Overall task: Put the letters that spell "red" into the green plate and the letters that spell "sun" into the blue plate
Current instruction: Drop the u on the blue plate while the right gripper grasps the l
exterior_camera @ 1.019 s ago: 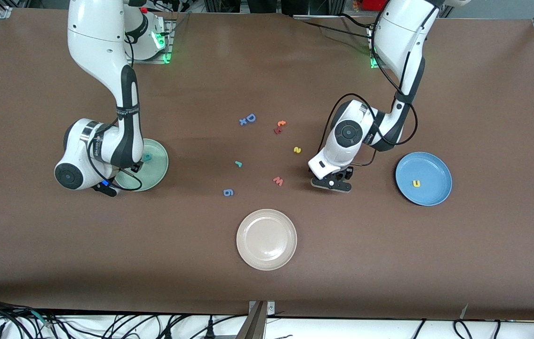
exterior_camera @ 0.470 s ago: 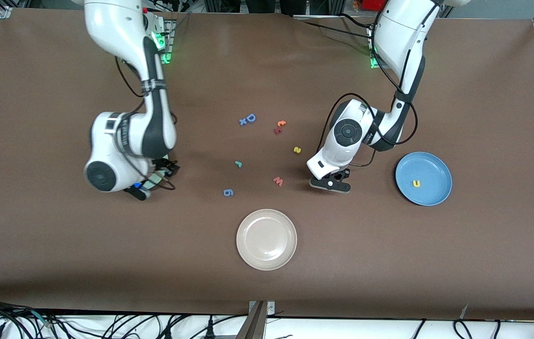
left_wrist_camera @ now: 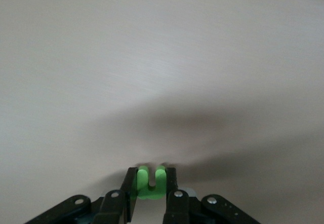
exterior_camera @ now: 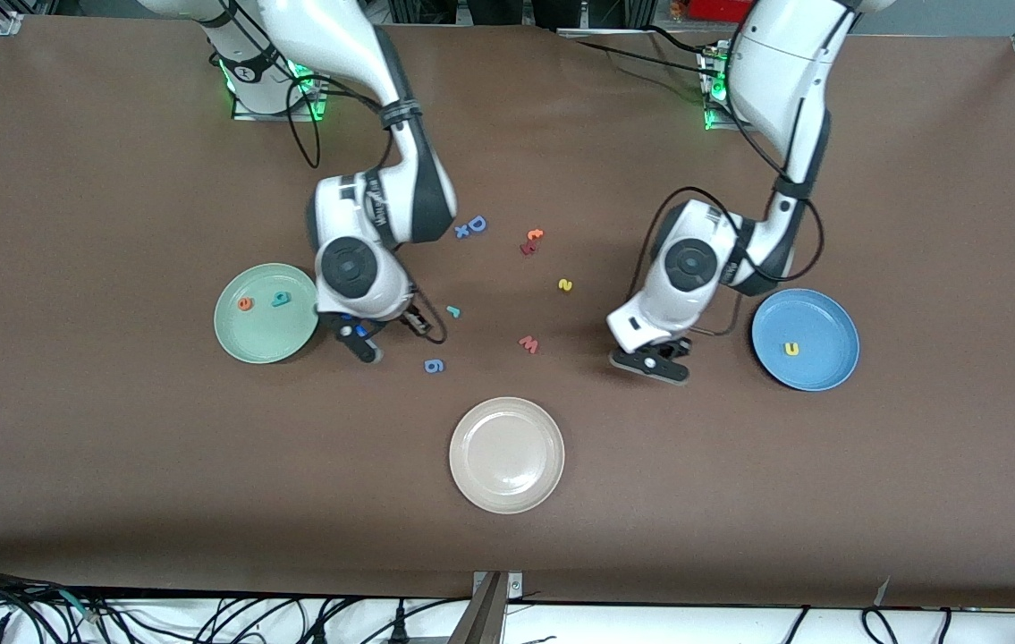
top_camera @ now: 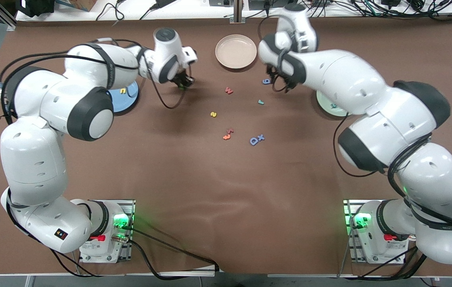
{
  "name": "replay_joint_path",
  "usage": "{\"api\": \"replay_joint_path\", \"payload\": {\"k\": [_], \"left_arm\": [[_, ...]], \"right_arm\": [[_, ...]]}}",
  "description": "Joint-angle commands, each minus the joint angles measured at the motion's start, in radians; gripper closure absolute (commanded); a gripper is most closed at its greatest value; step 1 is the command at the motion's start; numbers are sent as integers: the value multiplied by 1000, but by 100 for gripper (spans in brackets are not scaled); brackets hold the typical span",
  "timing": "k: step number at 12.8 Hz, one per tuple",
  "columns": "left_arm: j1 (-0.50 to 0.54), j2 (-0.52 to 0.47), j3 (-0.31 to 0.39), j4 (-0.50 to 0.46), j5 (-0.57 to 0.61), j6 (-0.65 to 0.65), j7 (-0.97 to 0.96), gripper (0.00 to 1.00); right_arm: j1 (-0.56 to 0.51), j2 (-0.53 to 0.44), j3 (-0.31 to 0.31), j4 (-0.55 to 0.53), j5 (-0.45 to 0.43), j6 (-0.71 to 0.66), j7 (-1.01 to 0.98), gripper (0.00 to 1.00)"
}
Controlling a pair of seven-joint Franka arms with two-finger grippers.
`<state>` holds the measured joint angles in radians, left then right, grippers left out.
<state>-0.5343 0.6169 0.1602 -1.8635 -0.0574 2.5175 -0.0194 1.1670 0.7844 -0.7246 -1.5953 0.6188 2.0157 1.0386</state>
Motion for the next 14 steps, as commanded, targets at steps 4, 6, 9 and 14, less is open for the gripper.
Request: {"api": "replay_joint_path", "payload": {"k": [4, 6, 9, 14], "left_arm": [[114, -81, 80, -17, 7, -83, 399, 90], [158, -124, 99, -34, 7, -155, 504, 87], [246, -190, 99, -88, 5, -209, 654, 86], [297, -178, 101, -157, 7, -209, 684, 85]], "right_arm": [[-1, 53, 108, -15, 18, 218, 169, 20], [-3, 59, 122, -15, 18, 219, 169, 21], [-1, 59, 137, -29, 18, 216, 169, 21], [2, 58, 148, -46, 18, 215, 153, 67]]}}
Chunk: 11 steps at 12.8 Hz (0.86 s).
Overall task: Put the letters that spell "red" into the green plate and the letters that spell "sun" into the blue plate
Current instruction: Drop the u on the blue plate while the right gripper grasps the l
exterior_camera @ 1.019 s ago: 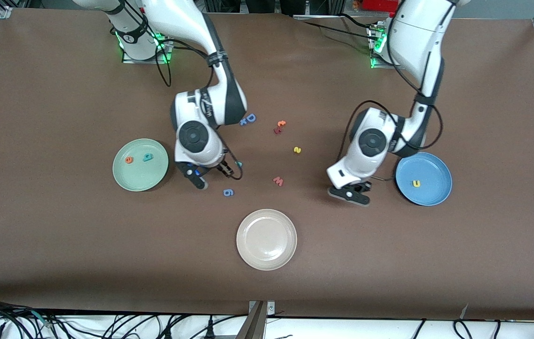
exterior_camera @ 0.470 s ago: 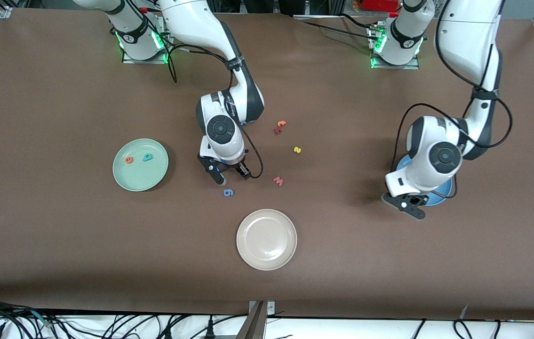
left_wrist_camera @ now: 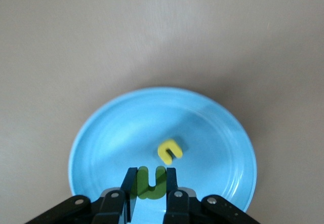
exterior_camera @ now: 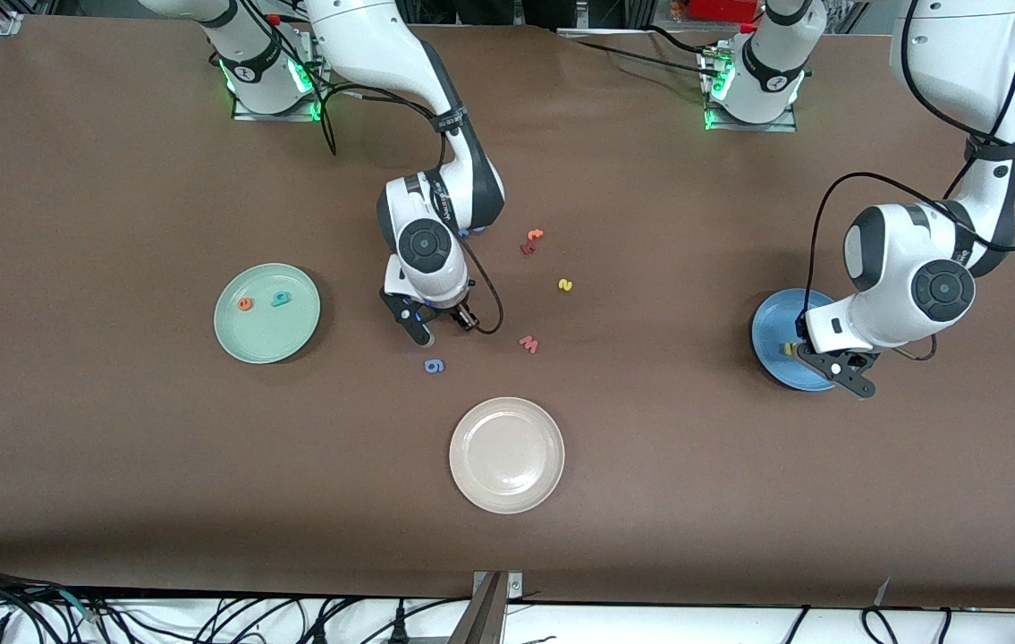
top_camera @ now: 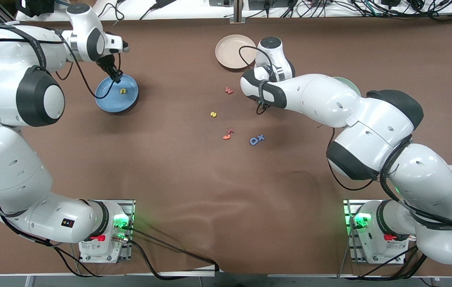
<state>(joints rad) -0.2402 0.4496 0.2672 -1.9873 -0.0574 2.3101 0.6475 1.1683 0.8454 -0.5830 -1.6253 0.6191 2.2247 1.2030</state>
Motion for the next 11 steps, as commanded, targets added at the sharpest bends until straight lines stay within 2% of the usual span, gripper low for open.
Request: {"api": "replay_joint_path", "payload": {"k": [1, 3, 5, 8, 9, 10, 11], "left_arm": [[5, 1, -6, -34, 5, 0, 17, 85], [7, 20, -6, -34, 5, 2, 15, 82], [22, 26, -6, -34, 5, 2, 15, 81], [33, 43, -5, -34, 5, 5, 17, 73], [32, 49, -5, -33, 5, 8, 15, 56], [30, 52, -5, -31, 5, 8, 15, 14], [24, 51, -5, -31, 5, 8, 14, 0]], "right_arm": [[-2, -5, 6, -14, 18, 3, -19, 71], [-5, -11, 3, -11, 16, -3, -48, 88], [-9, -25, -17, -8, 15, -37, -62, 89], [-2, -71, -131, -5, 5, -242, -193, 88], [-1, -80, -188, -7, 4, -331, -265, 87], [1, -81, -239, -11, 4, -382, -340, 87], [1, -81, -291, -28, 2, -420, -435, 85]]}}
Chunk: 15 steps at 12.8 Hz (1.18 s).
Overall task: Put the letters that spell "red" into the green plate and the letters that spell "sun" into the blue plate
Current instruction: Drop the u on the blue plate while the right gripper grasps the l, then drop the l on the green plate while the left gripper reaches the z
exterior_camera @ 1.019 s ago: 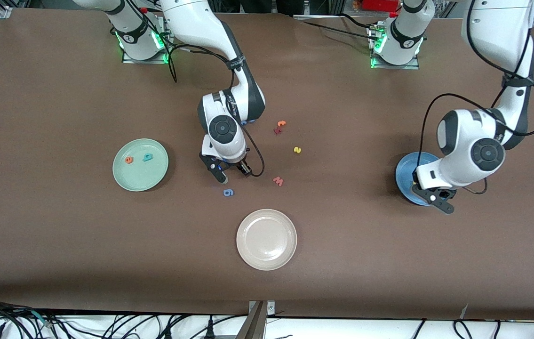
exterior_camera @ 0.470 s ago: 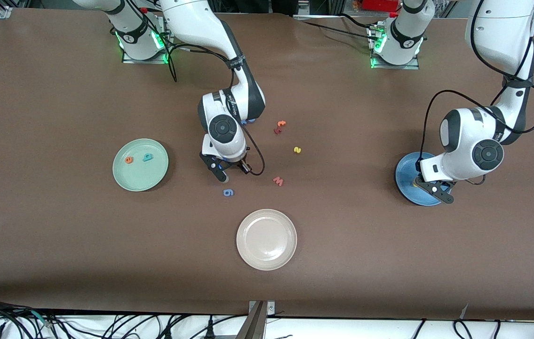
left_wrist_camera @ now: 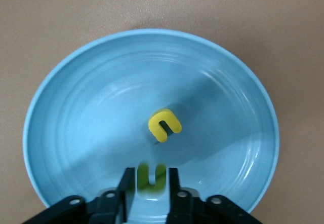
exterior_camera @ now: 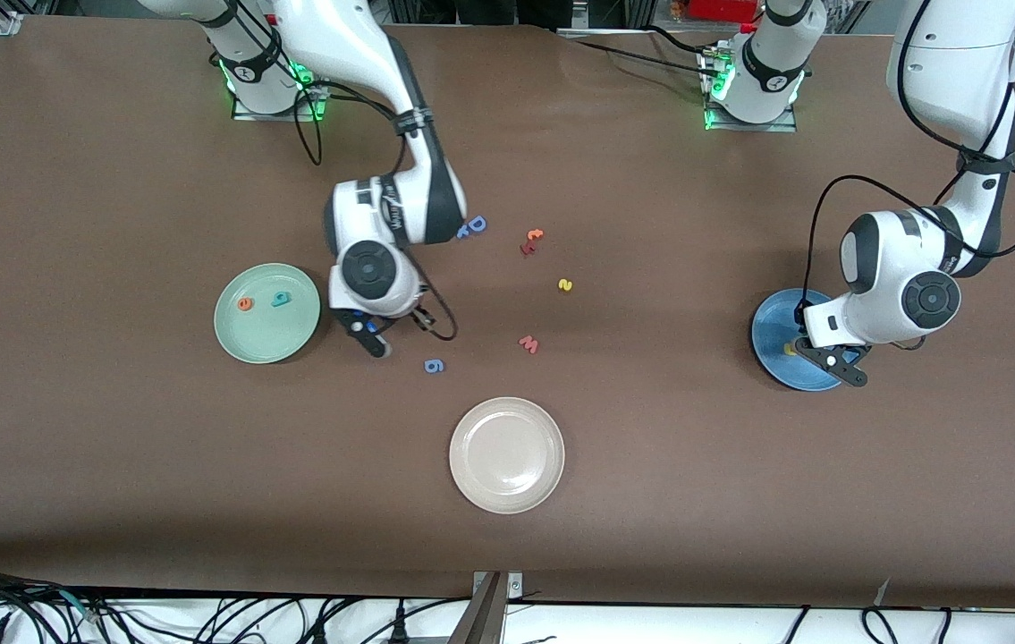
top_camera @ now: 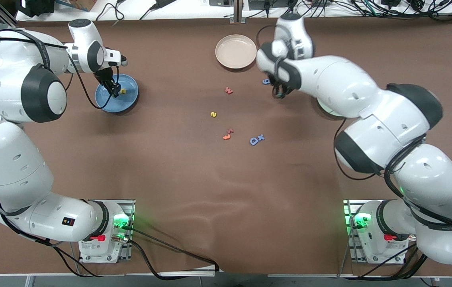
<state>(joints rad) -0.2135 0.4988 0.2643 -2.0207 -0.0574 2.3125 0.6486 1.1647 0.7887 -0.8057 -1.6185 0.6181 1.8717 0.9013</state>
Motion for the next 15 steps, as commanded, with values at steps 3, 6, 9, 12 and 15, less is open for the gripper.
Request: {"api": "replay_joint_path", "payload": {"k": [3, 6, 9, 12, 15], "left_arm": [[-10, 0, -8, 11, -54, 4, 8, 0], [-58, -13, -26, 40, -82, 1, -9, 0], [-162, -32, -31, 40, -113, -4, -189, 2], [-257, -34, -36, 40, -113, -21, -412, 2], [-322, -28, -112, 60, -124, -19, -654, 2]], "right_arm": [[35, -26, -211, -145, 6, -77, -403, 85], [29, -22, -267, -223, 8, -42, -580, 85], [18, -16, -267, -326, 22, 107, -692, 85], [-63, 1, -218, -328, 103, 173, -795, 84], [-88, 1, -214, -322, 114, 169, -811, 39]]}}
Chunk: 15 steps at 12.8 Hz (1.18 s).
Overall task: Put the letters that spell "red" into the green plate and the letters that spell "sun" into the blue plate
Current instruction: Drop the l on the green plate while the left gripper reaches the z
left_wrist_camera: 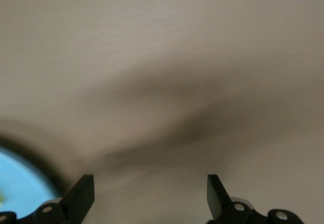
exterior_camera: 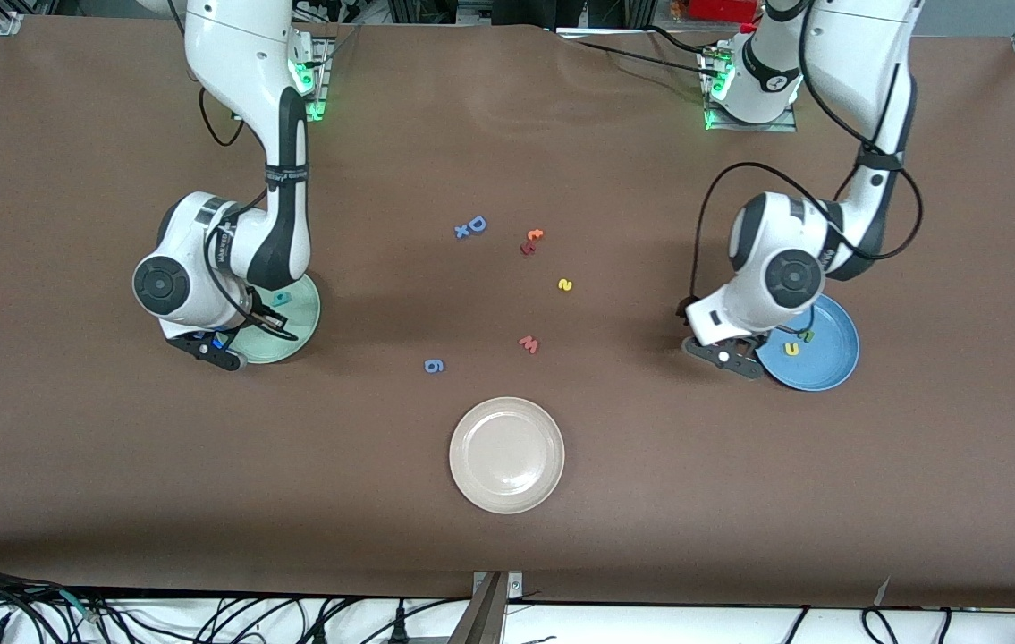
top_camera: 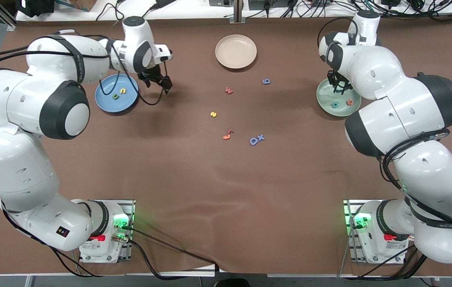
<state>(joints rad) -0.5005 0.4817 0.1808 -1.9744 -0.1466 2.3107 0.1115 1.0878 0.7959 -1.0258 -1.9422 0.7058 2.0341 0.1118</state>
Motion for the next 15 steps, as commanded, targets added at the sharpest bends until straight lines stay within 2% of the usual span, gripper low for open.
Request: {"api": "replay_joint_path", "payload": {"k": [1, 2, 4, 7, 11, 13, 15], "left_arm": [[-47, -11, -62, 17, -33, -17, -200, 4], [-49, -9, -99, 31, -33, -17, -255, 4], [-94, -5, -118, 37, -33, -8, -356, 4], [-118, 30, -181, 81, -21, 7, -464, 4], [-188, 89, -187, 89, -2, 132, -454, 7], [-199, 119, -187, 89, 47, 205, -454, 7], [-204, 129, -187, 85, 96, 216, -450, 7]], "right_arm": [[-12, -7, 6, 3, 26, 1, -17, 8], [-9, -12, 6, 3, 26, 0, -20, 1], [0, -18, -3, 25, 26, -64, -23, 0], [6, -18, -52, 126, 23, -217, -14, 0], [50, -17, -184, 268, 8, -371, -23, 0], [63, -17, -244, 319, -6, -440, -26, 0], [69, -18, -305, 380, -28, -533, -34, 0]]}}
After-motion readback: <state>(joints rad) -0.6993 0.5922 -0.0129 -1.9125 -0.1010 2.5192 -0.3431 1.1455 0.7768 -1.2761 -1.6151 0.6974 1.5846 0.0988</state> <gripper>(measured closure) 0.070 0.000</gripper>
